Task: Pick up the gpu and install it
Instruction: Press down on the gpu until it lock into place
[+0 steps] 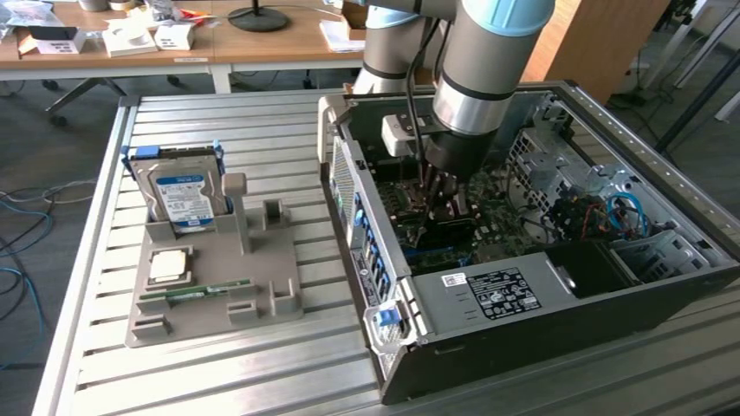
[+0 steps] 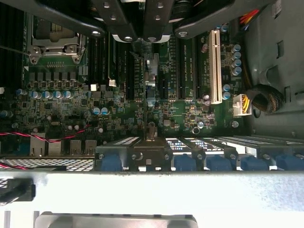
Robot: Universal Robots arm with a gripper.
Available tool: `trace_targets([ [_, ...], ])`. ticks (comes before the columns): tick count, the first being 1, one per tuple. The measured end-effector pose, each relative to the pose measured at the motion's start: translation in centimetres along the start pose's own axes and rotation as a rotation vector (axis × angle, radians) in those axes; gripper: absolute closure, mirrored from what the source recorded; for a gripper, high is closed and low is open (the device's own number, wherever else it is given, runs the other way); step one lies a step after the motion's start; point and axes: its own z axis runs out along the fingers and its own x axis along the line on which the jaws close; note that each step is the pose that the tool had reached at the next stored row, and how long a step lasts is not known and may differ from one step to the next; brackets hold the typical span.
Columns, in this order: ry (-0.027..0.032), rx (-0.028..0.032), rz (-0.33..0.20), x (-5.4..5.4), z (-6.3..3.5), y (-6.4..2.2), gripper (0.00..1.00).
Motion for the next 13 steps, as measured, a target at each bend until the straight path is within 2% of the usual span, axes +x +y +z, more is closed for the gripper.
trace_targets([
  [8,-0.0007,0.0003,0.000,-0.01,-0.04,0.00,0.89],
  [13,-0.0001,0.0000,0.000,-0.02,-0.87,0.00,0.89],
])
